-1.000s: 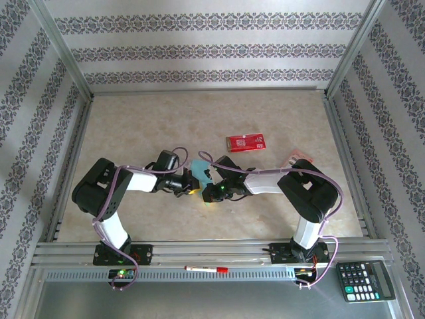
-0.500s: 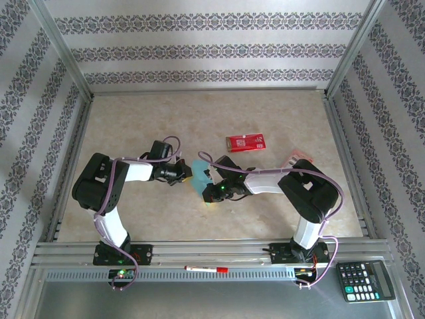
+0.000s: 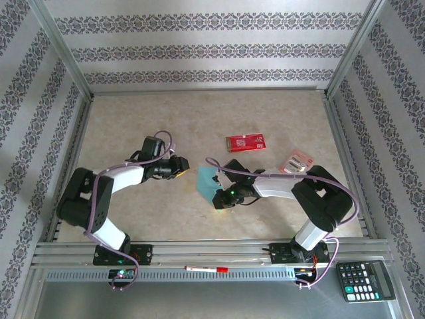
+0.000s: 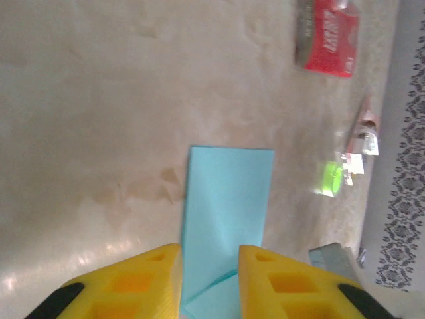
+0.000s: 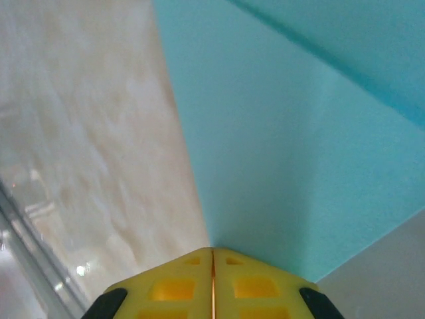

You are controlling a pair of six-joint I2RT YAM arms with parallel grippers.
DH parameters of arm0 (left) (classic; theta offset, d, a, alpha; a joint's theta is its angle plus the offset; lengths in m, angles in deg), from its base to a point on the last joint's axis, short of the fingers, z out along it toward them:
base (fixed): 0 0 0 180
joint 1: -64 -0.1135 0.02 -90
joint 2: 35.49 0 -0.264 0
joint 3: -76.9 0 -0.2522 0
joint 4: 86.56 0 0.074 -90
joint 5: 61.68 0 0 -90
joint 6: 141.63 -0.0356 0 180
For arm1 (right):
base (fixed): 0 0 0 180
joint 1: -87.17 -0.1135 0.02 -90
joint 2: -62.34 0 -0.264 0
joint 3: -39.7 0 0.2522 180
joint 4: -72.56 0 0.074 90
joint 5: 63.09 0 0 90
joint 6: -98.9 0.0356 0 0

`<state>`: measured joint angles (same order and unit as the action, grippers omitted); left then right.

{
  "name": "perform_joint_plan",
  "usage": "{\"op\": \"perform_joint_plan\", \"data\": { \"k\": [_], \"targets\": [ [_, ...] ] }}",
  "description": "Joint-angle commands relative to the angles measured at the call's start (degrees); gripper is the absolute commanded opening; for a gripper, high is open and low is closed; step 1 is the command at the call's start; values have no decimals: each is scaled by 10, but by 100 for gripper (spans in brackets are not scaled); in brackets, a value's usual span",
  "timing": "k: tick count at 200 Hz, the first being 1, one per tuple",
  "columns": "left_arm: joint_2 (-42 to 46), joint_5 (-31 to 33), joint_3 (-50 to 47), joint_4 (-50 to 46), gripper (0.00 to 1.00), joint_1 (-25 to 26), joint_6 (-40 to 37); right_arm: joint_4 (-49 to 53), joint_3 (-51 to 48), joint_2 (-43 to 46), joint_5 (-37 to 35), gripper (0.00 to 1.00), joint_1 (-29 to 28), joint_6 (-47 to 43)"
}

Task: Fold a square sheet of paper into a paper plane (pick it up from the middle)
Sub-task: Third fold the triangle at the center of the table.

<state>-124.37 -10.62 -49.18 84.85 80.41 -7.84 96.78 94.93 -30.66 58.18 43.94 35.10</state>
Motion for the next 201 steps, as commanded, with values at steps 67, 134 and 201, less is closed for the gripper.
{"op": "perform_joint_plan", "data": {
  "k": [67, 134, 201],
  "targets": [
    [13, -38, -50, 11, 45, 58, 21, -14, 46, 2, -50, 22, 57, 50],
    [-27, -45, -42, 21, 52, 89, 34, 1, 50, -31, -82, 17, 73, 49],
    [-65, -49, -12, 19, 51, 95, 37, -16, 30, -43, -83, 12, 76, 58]
  ]
}}
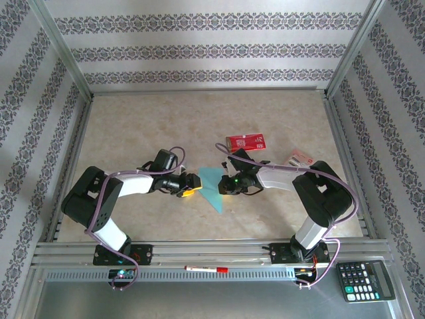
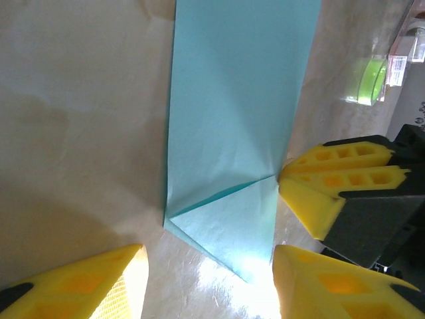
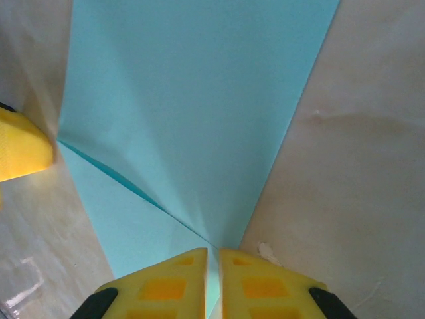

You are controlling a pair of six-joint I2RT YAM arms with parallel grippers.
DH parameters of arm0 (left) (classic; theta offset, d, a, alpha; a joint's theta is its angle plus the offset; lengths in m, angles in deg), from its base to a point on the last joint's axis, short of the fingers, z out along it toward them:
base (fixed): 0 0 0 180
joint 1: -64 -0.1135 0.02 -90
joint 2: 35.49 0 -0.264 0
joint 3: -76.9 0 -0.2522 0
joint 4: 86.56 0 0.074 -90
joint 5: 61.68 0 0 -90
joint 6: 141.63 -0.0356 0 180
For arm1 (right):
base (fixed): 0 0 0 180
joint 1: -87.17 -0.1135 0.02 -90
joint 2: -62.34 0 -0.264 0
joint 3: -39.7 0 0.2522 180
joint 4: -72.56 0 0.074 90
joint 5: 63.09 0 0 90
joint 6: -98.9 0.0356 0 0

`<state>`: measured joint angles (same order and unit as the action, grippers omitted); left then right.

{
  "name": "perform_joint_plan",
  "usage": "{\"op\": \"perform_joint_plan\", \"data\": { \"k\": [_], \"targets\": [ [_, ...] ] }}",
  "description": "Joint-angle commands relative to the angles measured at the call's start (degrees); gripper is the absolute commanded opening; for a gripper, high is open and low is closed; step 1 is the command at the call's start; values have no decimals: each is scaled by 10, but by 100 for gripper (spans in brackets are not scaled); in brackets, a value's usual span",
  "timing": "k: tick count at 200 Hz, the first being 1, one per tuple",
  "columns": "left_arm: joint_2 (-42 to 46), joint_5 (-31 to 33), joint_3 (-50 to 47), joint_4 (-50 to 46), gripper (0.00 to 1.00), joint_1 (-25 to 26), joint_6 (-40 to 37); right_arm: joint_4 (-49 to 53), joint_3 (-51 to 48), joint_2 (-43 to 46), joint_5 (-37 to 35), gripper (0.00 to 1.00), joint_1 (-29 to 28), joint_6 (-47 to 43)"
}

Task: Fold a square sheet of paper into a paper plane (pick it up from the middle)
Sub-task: Third fold the triangle at the center of the table.

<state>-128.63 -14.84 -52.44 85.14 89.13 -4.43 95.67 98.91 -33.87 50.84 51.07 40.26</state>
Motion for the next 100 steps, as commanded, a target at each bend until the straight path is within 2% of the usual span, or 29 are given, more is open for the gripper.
{"op": "perform_joint_plan", "data": {
  "k": [1, 100],
  "targets": [
    [-23, -7, 21, 15, 51, 8, 3, -5, -10, -11, -10, 11, 4, 7],
    [-43, -22, 49, 20, 45, 8, -2, -6, -15, -12, -13, 9, 3, 7]
  ]
}}
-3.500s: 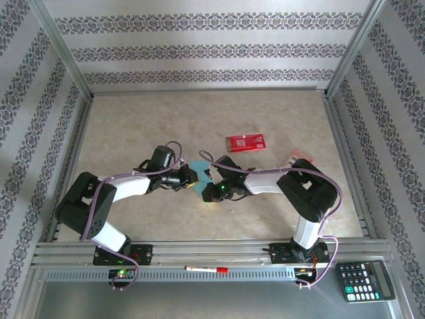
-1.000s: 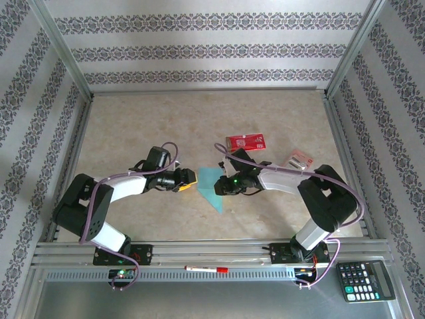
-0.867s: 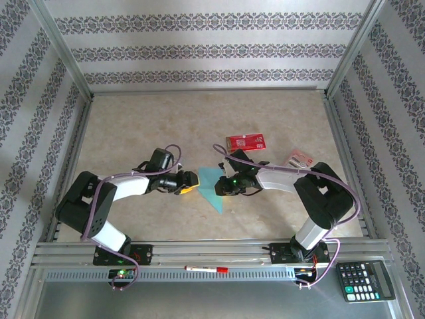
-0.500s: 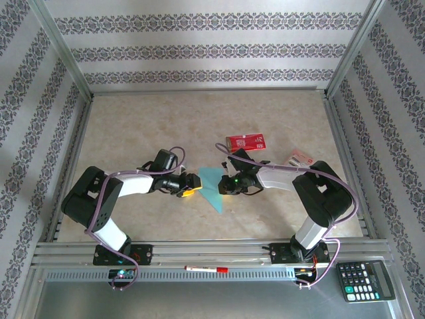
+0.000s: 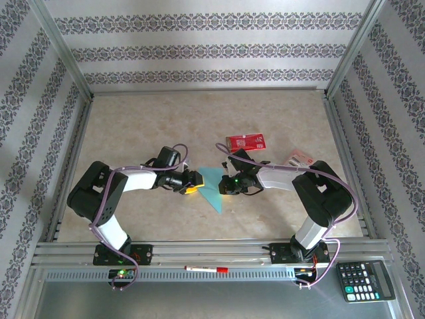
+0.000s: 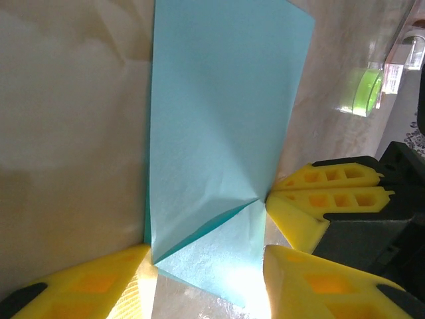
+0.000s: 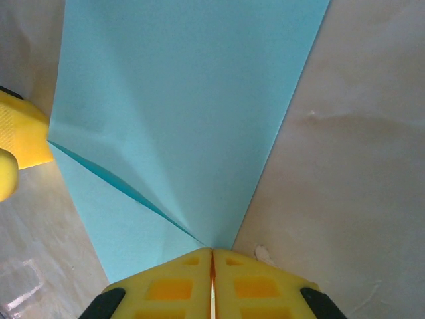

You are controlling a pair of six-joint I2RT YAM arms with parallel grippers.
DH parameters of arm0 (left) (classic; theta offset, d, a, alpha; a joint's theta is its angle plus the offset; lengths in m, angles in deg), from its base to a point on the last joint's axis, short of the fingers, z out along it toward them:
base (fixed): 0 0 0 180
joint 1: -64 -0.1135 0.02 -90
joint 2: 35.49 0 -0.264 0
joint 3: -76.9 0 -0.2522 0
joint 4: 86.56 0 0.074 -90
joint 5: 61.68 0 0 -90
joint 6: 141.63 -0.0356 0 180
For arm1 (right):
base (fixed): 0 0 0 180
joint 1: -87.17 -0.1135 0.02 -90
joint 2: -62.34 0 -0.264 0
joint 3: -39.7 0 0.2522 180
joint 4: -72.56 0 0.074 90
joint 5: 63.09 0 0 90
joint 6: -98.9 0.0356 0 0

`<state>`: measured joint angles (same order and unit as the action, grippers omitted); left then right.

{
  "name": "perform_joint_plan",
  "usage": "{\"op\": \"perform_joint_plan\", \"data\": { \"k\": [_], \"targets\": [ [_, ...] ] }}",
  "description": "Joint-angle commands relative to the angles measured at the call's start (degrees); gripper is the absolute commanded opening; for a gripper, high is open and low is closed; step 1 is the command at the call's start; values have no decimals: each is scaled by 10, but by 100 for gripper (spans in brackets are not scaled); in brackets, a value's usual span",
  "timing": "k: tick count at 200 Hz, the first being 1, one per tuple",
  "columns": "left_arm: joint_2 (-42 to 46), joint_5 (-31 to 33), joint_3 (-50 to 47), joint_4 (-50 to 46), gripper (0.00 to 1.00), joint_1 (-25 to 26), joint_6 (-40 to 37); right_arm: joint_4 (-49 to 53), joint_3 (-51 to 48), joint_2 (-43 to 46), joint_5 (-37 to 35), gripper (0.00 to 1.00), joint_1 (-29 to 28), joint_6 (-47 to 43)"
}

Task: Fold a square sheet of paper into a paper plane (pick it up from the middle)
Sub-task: Third fold the triangle at the center of the table, then fourth fold the wing at the center of the table.

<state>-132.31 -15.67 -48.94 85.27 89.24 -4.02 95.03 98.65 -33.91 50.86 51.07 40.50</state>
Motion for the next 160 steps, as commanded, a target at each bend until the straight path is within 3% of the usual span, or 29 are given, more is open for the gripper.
{"op": "perform_joint_plan", "data": {
  "k": [1, 53, 92, 127, 160],
  "targets": [
    [-7, -13, 14, 20, 45, 7, -6, 0, -13, -12, -13, 9, 3, 5],
    [-2, -14, 9, 28, 38, 7, -39, 1, -10, -16, -13, 8, 4, -1],
    [-16, 12, 26, -6, 19, 6, -74, 11, 1, -16, -8, 12, 5, -34],
    [9, 37, 5, 16, 2, 8, -24, 56, 27, 32, -31, 23, -1, -92],
    [33, 54, -23, 32, 0, 19, 56, 102, 48, 79, -111, 29, -50, -123]
  ]
}}
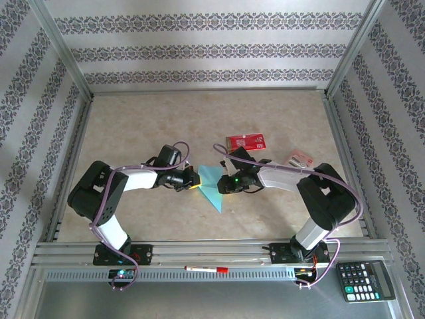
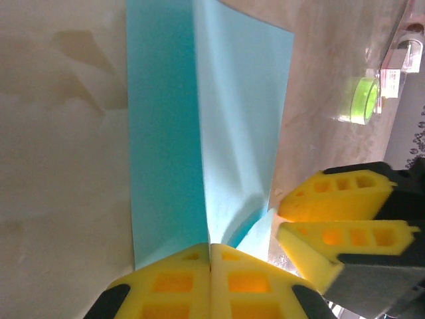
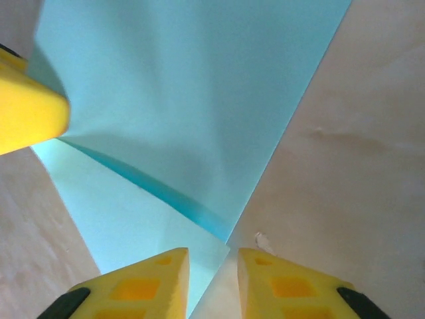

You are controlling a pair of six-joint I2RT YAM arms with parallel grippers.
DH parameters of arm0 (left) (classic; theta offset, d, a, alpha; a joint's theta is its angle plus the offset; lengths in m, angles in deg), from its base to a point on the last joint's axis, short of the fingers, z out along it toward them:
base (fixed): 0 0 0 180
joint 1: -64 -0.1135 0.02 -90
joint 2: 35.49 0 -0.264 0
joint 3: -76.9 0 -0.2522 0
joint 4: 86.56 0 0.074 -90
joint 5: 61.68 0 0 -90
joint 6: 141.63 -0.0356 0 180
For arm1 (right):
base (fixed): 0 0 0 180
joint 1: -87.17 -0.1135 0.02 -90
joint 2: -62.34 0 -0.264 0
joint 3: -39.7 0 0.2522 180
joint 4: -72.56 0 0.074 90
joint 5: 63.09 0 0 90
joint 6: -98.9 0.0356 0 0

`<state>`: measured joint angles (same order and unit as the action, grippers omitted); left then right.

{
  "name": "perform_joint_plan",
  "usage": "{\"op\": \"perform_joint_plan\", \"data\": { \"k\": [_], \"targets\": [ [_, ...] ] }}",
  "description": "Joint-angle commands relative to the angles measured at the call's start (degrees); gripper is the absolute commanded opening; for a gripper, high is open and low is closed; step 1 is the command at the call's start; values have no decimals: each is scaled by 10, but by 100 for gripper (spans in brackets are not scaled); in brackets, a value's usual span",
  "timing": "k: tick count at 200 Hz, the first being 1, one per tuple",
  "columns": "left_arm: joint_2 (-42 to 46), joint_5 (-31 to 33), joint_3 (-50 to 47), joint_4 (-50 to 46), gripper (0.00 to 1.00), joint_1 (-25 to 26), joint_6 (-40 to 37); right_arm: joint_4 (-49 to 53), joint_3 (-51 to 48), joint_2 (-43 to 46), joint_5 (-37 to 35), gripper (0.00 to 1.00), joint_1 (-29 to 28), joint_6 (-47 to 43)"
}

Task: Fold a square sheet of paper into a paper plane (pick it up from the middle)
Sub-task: Fourth fold the wing at the center of the table.

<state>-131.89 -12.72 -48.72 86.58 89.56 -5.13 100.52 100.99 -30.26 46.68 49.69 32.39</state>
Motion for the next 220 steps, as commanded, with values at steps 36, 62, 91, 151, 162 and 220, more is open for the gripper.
{"op": "perform_joint_plan", "data": {
  "k": [36, 62, 91, 151, 162, 220],
  "targets": [
    [61, 67, -27, -18, 0, 50, 138, 11, 15, 55, -145, 35, -121, -21],
    [69, 71, -33, -18, 0, 57, 198, -16, 14, 37, -192, 40, -165, 3],
    [85, 81, -31, -39, 0, 57, 226, -27, 0, 37, -255, 43, -200, 24],
    [99, 88, -21, -60, 0, 57, 246, -13, 7, 3, -359, 46, -256, 69],
    [99, 87, -21, -60, 0, 56, 250, -2, 13, -6, -380, 45, -264, 76],
    [96, 85, -19, -60, 0, 56, 247, 34, 47, -47, -456, 43, -294, 92]
  ]
}}
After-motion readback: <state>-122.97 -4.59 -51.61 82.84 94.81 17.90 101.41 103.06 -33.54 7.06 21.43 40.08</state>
